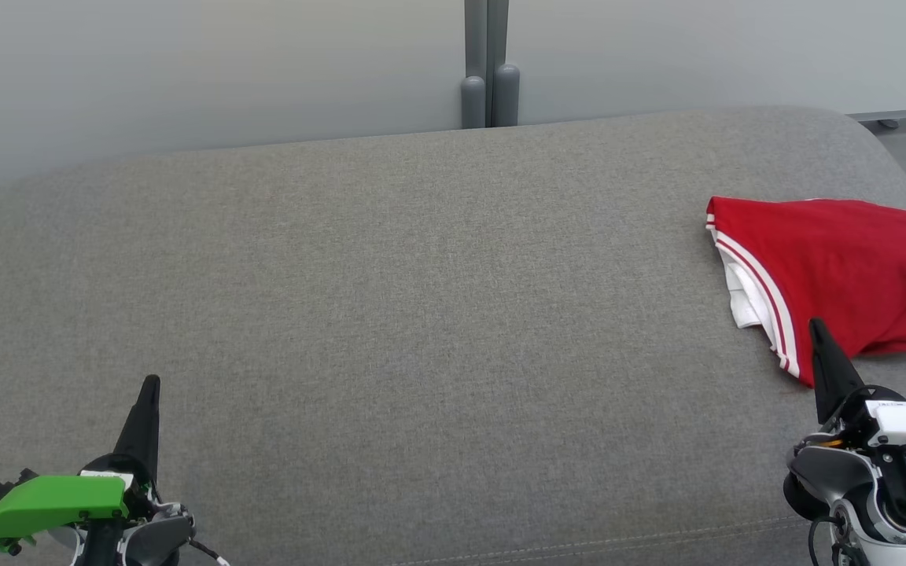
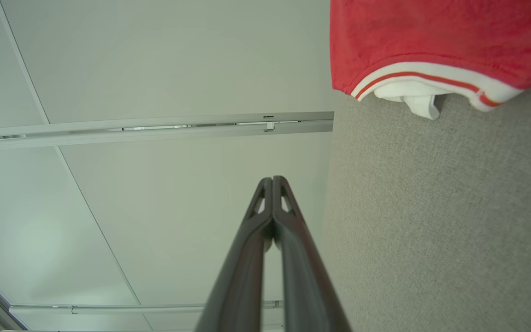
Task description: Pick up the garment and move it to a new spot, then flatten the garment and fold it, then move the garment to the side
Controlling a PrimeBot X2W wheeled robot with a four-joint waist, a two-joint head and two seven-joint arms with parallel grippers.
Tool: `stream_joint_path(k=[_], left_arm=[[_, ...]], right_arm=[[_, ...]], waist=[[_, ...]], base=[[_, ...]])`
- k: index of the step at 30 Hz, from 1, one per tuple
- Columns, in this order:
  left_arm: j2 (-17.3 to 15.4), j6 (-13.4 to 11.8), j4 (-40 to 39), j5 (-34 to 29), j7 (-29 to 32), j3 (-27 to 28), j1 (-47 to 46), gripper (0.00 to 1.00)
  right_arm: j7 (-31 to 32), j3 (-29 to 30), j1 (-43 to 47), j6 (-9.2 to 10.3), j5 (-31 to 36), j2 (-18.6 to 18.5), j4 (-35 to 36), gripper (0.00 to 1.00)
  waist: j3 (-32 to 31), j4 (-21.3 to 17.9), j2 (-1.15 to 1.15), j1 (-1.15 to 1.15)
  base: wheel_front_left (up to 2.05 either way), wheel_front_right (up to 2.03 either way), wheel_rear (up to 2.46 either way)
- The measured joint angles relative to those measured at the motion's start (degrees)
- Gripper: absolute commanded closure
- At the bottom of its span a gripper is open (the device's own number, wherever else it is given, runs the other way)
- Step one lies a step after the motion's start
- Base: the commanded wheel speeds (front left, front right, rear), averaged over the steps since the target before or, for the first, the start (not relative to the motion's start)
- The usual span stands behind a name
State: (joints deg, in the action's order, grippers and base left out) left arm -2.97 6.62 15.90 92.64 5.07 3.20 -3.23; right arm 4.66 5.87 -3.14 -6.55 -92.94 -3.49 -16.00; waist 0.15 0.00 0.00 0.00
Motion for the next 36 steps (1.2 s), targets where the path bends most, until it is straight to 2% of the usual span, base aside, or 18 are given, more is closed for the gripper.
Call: stream_joint_path(k=[36], left_arm=[[0.0, 0.4, 0.2, 0.0, 0.0, 0.1, 0.0, 1.0]], right_arm=[[0.0, 0.2, -0.2, -0.01, 0.0, 0.0, -0.2, 1.0]], waist=[[0.0, 0.0, 0.0, 0.0]], base=[[0.0, 0.0, 0.0]])
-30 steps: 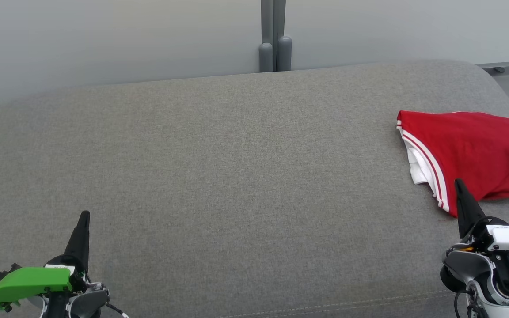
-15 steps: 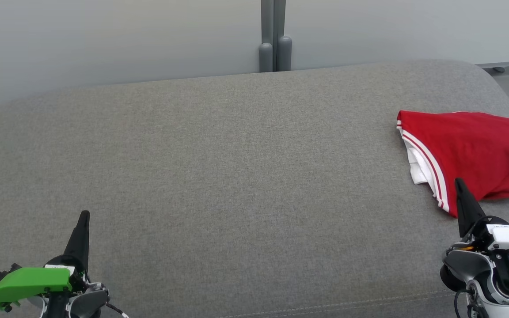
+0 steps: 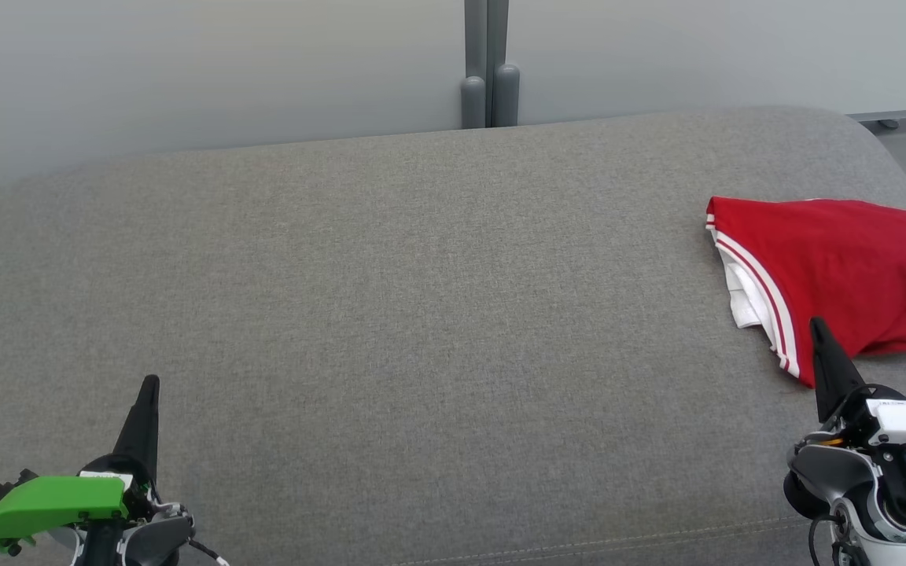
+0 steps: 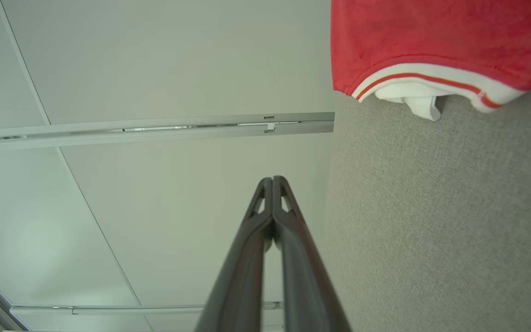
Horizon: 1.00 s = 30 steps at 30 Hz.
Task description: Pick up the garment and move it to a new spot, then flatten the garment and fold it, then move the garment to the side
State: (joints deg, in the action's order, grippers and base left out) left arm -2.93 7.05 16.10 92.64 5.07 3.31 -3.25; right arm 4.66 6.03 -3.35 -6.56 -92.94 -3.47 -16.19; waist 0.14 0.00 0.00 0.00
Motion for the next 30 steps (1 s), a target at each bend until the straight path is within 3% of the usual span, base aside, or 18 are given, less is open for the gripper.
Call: stream_joint_path(k=[30], left_arm=[[0.0, 0.0, 0.1, 0.0, 0.0, 0.1, 0.0, 1.0]], right_arm=[[0.4, 0.1, 0.0, -0.24, 0.0, 0.0, -0.1, 1.0]], waist=[[0.0, 0.0, 0.0, 0.0]], base=[[0.0, 0.0, 0.0]])
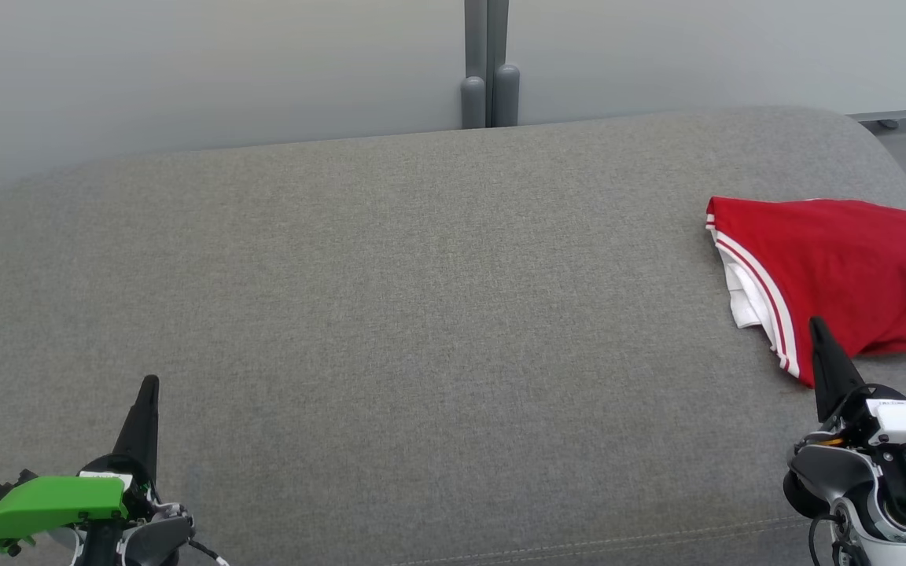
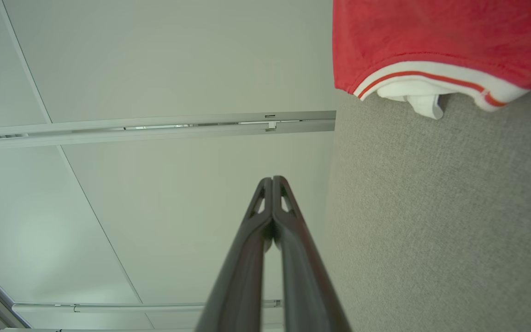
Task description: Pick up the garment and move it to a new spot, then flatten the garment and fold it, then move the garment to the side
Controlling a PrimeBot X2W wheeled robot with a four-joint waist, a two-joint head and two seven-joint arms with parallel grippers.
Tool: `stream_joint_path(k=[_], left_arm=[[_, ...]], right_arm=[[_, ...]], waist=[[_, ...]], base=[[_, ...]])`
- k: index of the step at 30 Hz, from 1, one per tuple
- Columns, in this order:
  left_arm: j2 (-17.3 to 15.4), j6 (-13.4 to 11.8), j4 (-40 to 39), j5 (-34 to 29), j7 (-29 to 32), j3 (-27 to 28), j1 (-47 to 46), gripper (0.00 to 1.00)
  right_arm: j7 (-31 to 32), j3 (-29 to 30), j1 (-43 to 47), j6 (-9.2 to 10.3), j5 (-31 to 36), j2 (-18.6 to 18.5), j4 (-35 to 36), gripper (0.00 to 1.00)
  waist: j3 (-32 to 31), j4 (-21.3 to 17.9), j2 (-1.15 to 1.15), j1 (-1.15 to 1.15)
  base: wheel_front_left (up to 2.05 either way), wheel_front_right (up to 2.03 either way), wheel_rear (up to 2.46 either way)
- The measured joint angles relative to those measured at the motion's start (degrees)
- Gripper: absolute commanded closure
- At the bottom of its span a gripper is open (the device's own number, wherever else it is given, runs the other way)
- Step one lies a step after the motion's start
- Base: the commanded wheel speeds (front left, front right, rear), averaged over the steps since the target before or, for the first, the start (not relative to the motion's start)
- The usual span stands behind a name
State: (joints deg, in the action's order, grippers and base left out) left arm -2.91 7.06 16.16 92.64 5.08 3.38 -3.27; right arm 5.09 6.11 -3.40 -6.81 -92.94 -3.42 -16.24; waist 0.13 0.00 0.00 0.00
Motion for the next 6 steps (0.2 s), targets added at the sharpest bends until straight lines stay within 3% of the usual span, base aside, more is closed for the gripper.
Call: stream_joint_path(k=[6], left_arm=[[0.0, 0.0, 0.0, 0.0, 0.0, 0.0, 0.0, 1.0]], right_arm=[[0.0, 0.0, 0.0, 0.0, 0.0, 0.0, 0.0, 1.0]], waist=[[0.0, 0.0, 0.0, 0.0]], base=[[0.0, 0.0, 0.0]])
